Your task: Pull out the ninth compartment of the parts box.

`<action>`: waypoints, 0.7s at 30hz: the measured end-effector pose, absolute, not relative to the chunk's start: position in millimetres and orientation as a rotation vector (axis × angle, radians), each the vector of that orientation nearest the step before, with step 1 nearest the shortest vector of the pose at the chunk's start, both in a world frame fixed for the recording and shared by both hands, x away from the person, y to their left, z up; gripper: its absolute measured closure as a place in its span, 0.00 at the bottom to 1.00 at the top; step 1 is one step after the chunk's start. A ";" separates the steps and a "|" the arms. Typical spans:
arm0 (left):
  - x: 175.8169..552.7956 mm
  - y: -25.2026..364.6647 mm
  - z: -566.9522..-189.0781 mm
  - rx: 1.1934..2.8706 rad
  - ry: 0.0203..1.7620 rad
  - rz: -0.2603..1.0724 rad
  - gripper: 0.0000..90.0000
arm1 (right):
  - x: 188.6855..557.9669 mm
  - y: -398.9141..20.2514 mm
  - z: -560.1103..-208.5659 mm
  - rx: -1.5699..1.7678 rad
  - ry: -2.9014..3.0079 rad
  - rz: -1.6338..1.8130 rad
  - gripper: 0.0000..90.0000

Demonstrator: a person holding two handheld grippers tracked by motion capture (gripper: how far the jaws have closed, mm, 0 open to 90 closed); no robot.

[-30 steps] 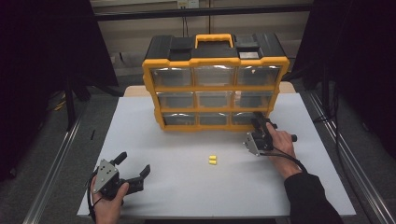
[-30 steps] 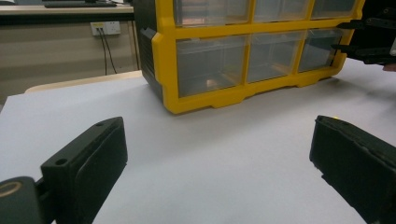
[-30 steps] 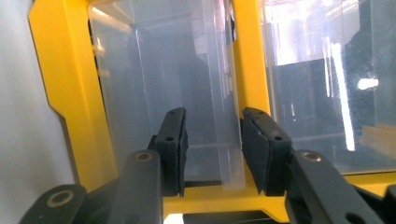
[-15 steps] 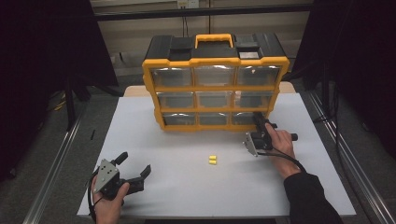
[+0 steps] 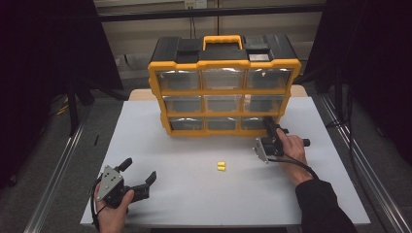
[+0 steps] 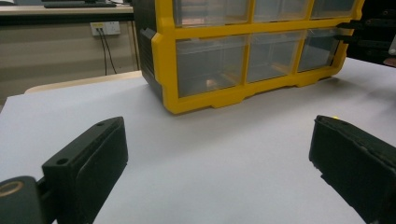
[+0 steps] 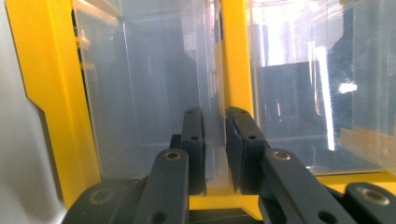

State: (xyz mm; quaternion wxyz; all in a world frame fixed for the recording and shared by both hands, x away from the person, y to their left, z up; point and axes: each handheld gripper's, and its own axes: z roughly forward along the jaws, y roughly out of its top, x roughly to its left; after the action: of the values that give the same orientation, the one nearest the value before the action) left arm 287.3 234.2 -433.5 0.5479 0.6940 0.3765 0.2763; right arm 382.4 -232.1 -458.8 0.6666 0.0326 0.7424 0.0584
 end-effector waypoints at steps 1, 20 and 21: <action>287.0 234.2 -433.3 1.643 0.896 0.659 0.05 | 382.3 -232.1 -458.5 0.070 1.675 0.130 0.87; 286.6 234.7 -432.8 1.638 0.887 0.659 0.05 | 376.4 -230.5 -456.8 0.041 1.662 0.135 0.87; 286.7 234.5 -432.9 1.639 0.887 0.660 0.05 | 374.1 -230.6 -457.0 0.042 1.660 0.137 0.87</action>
State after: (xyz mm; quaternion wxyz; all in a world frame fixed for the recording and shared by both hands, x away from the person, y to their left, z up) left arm 286.7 234.5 -432.9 0.5497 0.6926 0.3746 0.2790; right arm 374.1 -230.6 -457.0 0.6726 0.0185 0.7373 0.0610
